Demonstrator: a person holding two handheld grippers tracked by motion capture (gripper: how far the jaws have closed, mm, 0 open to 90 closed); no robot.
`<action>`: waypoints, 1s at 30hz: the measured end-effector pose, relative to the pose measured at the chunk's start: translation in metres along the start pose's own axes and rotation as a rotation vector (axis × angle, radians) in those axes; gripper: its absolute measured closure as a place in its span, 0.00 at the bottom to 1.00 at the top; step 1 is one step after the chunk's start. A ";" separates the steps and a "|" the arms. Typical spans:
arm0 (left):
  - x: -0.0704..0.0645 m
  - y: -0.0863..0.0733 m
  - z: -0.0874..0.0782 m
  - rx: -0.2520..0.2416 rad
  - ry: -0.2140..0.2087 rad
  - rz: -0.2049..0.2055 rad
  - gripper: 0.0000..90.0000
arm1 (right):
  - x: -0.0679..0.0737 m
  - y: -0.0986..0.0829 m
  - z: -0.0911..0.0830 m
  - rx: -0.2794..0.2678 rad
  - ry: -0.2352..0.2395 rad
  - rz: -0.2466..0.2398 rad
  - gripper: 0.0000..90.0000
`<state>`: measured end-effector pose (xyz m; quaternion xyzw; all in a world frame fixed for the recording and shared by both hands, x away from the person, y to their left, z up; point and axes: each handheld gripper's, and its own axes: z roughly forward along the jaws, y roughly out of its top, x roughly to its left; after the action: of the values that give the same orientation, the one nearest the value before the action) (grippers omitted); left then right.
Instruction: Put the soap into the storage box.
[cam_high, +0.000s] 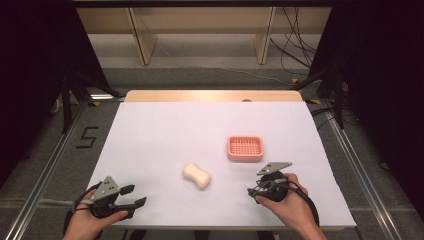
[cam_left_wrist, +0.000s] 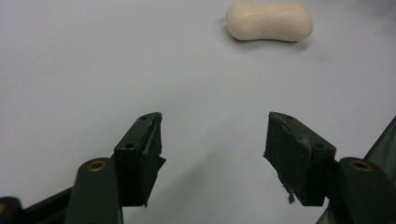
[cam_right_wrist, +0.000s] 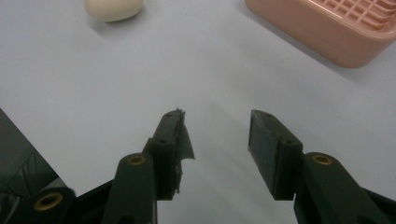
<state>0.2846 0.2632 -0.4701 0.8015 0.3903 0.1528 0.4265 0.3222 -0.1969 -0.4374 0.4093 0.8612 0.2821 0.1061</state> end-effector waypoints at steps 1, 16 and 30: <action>0.000 0.000 0.000 0.000 0.001 -0.001 0.40 | 0.000 0.003 -0.001 0.000 0.001 0.005 0.60; -0.002 0.001 -0.004 -0.017 0.002 0.013 0.40 | 0.020 0.034 0.009 0.178 0.015 -0.018 0.52; -0.003 0.002 -0.004 -0.018 0.002 0.019 0.40 | 0.035 0.063 0.021 0.291 0.034 -0.073 0.56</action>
<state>0.2811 0.2624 -0.4661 0.8011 0.3817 0.1610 0.4319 0.3486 -0.1298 -0.4167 0.3837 0.9090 0.1574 0.0413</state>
